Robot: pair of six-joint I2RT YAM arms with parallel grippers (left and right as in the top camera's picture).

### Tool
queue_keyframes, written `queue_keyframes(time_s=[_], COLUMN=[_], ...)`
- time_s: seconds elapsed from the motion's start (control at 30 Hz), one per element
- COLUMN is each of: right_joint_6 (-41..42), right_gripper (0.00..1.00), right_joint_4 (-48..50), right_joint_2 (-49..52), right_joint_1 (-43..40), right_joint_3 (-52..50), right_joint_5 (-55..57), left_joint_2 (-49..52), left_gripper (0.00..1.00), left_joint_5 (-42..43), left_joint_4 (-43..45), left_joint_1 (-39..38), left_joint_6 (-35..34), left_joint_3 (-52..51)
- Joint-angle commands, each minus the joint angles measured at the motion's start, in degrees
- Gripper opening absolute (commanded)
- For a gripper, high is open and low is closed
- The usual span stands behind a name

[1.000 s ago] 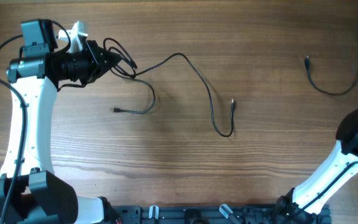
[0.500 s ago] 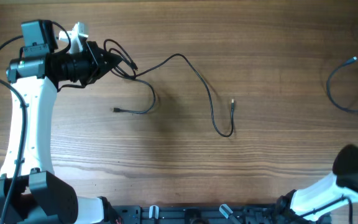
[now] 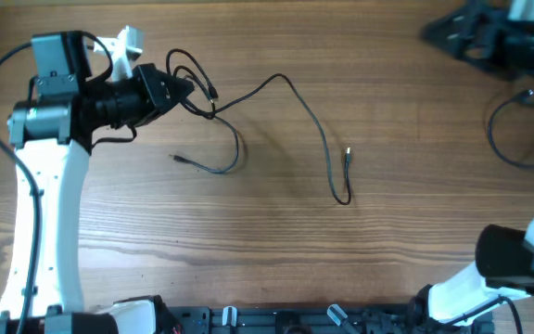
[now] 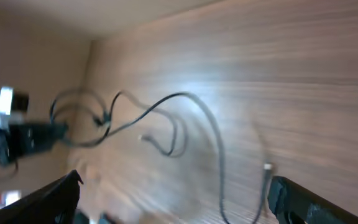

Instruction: Untangle cables

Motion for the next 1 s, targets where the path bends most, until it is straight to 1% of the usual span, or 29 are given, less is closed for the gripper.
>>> queue_keyframes(time_s=[0.0,0.03,0.1,0.13,0.17,0.2,0.33,0.37,0.5,0.6,0.73,0.77,0.83,0.93,0.97], right_joint_6=[-3.5,-3.3,0.0,1.8,4.0,4.5,7.0,7.1,6.6,4.6,-1.7,-4.4,-10.9,-17.2,-19.5], right_gripper=[0.98,0.97,0.97,0.97,0.97,0.97,0.97,0.97,0.96,0.9,0.84,0.83,0.82,0.83,0.83], right_joint_4=[0.3,0.8,2.2,3.0,4.8,5.7,9.5,10.3,13.1,14.6,10.8,8.6,5.4,3.4,3.1], right_joint_2=[0.6,0.6,0.6,0.6,0.6,0.6,0.6,0.6,0.7,1.7,4.1,5.0,6.3,7.2,7.4], right_joint_1=[10.4,14.3,20.4,22.5,25.6,27.2,31.4,31.7,31.9,31.9,31.9,32.1,32.2,32.2,32.2], right_joint_3=[0.1,0.1,0.1,0.1,0.1,0.1,0.1,0.1,0.1,0.1,0.1,0.1,-0.2,-1.3,-1.4], right_joint_5=[1.8,3.8,7.9,9.8,12.5,13.6,16.5,16.5,13.3,10.7,7.7,8.0,8.8,12.9,13.0], left_joint_2=[-1.0,-1.0,-1.0,-1.0,-1.0,-1.0,-1.0,-1.0,-1.0,-1.0,-1.0,-1.0,-1.0,-1.0,-1.0], left_gripper=[0.04,0.04,0.04,0.04,0.04,0.04,0.04,0.04,0.04,0.04,0.04,0.04,0.04,0.04,0.04], left_joint_5=[8.0,11.7,18.6,21.7,27.2,31.4,42.4,42.4,42.4,42.4,42.4,42.4,42.1,41.7,40.7], left_joint_4=[1.4,2.4,4.2,4.9,6.5,8.6,18.0,19.4,19.5,19.3,19.3,19.4,19.4,19.4,19.4], left_joint_1=[0.1,0.1,0.1,0.1,0.1,0.2,1.2,1.3,1.2,1.2,1.7,2.2,3.5,5.4,6.2], left_joint_6=[-2.3,2.2,10.6,13.4,17.2,18.6,17.5,16.5,16.5,16.3,16.3,15.0,11.6,5.2,1.8], left_joint_3=[0.5,0.5,0.5,0.5,0.5,0.5,0.5,0.5,0.5,0.5,0.5,0.5,0.5,0.5,0.5])
